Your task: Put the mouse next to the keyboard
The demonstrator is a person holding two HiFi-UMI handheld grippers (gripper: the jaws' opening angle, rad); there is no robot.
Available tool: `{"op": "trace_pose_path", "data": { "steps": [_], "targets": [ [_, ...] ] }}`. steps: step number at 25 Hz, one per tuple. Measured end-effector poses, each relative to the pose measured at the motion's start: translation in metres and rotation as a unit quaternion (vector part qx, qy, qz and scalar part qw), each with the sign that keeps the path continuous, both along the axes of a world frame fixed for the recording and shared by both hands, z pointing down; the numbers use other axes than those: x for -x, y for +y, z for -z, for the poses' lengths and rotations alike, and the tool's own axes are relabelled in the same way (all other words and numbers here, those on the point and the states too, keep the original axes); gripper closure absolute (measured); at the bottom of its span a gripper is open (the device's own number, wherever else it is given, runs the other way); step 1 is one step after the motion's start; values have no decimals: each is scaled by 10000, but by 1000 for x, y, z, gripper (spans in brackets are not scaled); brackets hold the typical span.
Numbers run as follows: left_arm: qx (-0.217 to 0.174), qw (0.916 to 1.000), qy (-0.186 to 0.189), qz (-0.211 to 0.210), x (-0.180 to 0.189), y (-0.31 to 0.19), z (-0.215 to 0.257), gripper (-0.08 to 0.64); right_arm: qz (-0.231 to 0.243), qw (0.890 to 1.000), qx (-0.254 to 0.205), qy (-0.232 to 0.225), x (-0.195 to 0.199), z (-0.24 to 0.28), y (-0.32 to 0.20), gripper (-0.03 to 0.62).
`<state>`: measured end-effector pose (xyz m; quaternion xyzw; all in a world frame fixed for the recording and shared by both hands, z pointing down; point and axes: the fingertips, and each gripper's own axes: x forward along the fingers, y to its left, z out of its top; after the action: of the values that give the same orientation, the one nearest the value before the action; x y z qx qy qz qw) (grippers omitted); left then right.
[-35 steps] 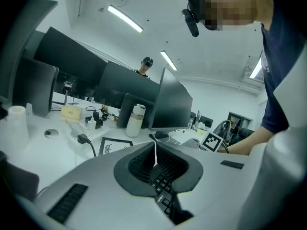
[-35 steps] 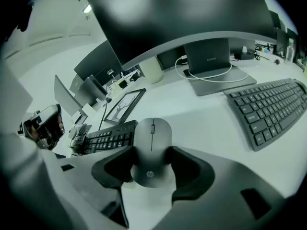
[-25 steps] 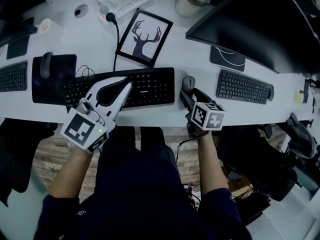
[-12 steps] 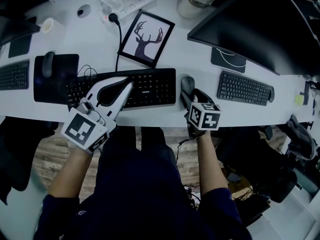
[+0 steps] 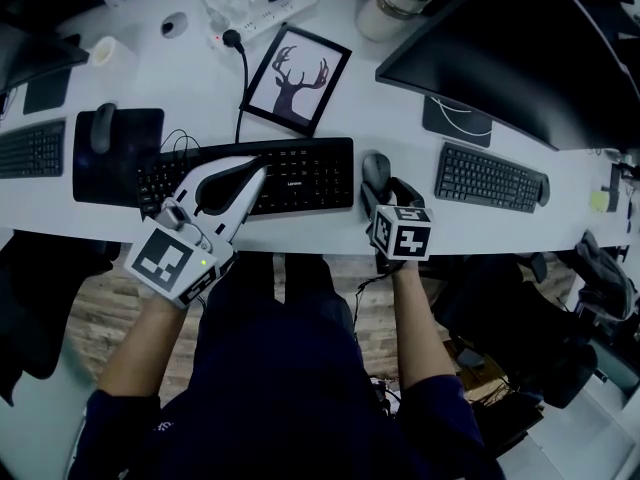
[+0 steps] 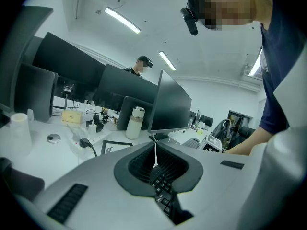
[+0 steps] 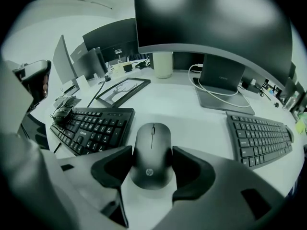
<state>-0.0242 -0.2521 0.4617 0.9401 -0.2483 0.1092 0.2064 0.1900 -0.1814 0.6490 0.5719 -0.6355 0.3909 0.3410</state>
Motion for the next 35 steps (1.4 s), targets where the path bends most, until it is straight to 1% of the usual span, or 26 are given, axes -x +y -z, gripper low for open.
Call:
{"op": "trace_pose_path", "data": {
  "steps": [6,11,20,25,35],
  "targets": [
    [-46,10000,-65,-26,1,5,4,523,-30,10000,-43,32,0,0,1,324],
    [-94,9999,-88,-34,1,9,7,523,-54,9998,-139,-110,0,5,1,302],
    [-208,9998,-79,-14,1,15,17,523,-166,9986,-415,-298,-1,21,1,298],
    [-311,9995,-75,26,4,16,28,523,-207,9975,-582,-342,-1,37,1,298],
    [-643,9979,-13,50,9,14,58,523,-263,9925,-1097,-480,7,84,-6,308]
  ]
}}
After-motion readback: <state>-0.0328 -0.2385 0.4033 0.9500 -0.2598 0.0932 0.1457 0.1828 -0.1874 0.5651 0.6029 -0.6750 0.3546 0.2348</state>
